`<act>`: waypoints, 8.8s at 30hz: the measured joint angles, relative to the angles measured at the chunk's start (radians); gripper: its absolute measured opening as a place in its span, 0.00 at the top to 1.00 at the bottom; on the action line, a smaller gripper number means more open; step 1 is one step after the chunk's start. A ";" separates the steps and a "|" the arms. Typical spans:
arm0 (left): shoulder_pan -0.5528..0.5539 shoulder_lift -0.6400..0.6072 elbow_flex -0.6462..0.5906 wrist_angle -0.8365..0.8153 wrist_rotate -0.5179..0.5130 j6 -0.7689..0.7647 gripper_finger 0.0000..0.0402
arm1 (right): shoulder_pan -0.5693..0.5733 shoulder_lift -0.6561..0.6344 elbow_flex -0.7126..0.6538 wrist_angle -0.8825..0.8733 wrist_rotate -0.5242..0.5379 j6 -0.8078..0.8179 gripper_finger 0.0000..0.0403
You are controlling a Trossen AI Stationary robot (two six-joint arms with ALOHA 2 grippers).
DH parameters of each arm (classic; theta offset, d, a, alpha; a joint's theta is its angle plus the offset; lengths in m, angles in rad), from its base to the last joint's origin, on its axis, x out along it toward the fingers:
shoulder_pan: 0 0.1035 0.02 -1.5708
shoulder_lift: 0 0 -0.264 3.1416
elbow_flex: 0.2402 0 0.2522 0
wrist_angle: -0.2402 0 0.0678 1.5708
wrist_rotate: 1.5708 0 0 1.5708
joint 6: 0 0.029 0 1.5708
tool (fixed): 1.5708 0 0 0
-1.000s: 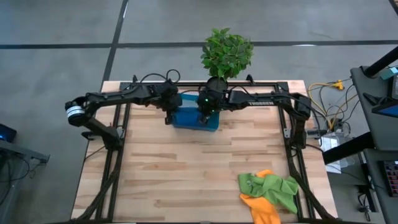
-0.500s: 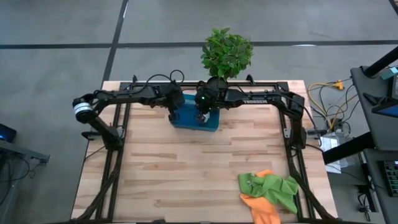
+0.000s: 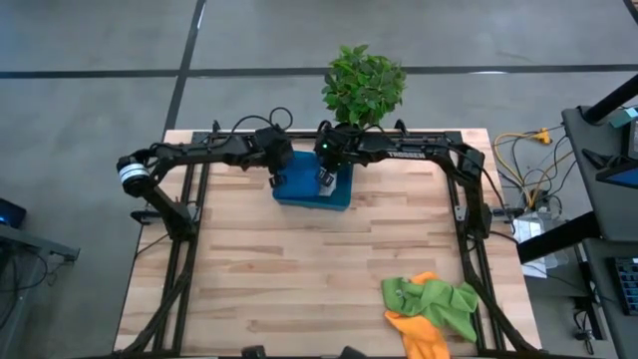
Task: Fold microfiber towels
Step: Put the blue microfiber towel in the blue bin, then fold the green microfiber towel
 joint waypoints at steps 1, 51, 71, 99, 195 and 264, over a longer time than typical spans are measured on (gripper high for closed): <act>0.005 0.000 0.002 0.003 0.004 0.000 0.80 | -0.002 -0.001 0.003 0.001 0.000 0.001 0.79; 0.276 -0.203 -0.085 -0.052 0.302 -0.165 0.98 | 0.005 0.408 0.666 -0.448 -0.150 0.158 0.98; 0.276 -0.203 -0.096 -0.037 0.302 -0.165 0.98 | 0.042 0.439 0.686 -0.437 -0.191 0.192 0.98; 0.276 -0.223 -0.099 -0.047 0.307 -0.166 0.98 | 0.040 0.512 0.704 -0.239 -0.131 0.345 0.98; -0.240 -0.391 -0.086 0.013 0.499 -0.446 1.00 | 0.955 -0.417 -0.053 -0.090 0.601 0.771 0.98; -0.785 -0.480 -0.499 0.642 0.126 -0.821 1.00 | 0.782 -0.870 -1.085 0.108 -0.610 0.586 0.58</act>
